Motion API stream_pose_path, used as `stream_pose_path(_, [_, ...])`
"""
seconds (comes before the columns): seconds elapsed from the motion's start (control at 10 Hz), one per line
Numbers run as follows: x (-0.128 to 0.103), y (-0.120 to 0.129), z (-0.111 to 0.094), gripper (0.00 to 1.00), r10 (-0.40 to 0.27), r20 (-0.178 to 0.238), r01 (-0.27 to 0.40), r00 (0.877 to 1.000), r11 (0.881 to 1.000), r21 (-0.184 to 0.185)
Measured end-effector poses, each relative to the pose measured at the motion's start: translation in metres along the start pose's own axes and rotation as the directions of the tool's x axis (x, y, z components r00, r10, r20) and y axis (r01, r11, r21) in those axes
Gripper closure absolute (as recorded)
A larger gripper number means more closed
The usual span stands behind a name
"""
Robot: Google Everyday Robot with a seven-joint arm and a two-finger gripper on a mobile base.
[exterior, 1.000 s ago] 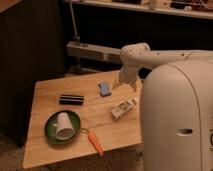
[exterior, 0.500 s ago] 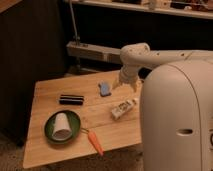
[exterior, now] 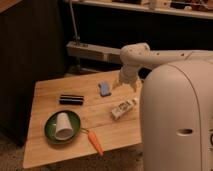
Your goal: Wipe the white sponge on the table
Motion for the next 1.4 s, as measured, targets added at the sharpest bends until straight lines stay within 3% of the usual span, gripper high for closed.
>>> stream_pose_path(0.4, [0.0, 0.0, 0.0, 0.28, 0.0, 0.0, 0.0, 1.0, 1.0, 0.0])
stream_pose_path(0.5, [-0.002, 0.001, 0.0, 0.28, -0.013, 0.012, 0.013, 1.0, 1.0, -0.01])
stream_pose_path(0.7, [-0.024, 0.008, 0.0, 0.28, -0.078, 0.063, 0.082, 0.995, 0.995, -0.064])
stream_pose_path(1.0, [-0.058, 0.06, 0.006, 0.28, -0.211, 0.109, 0.224, 0.971, 0.967, -0.124])
stream_pose_path(1.2, [-0.077, 0.096, 0.017, 0.28, -0.301, 0.119, 0.316, 0.946, 0.94, -0.128])
stream_pose_path(1.4, [-0.083, 0.106, 0.033, 0.28, -0.339, 0.11, 0.35, 0.934, 0.93, -0.112])
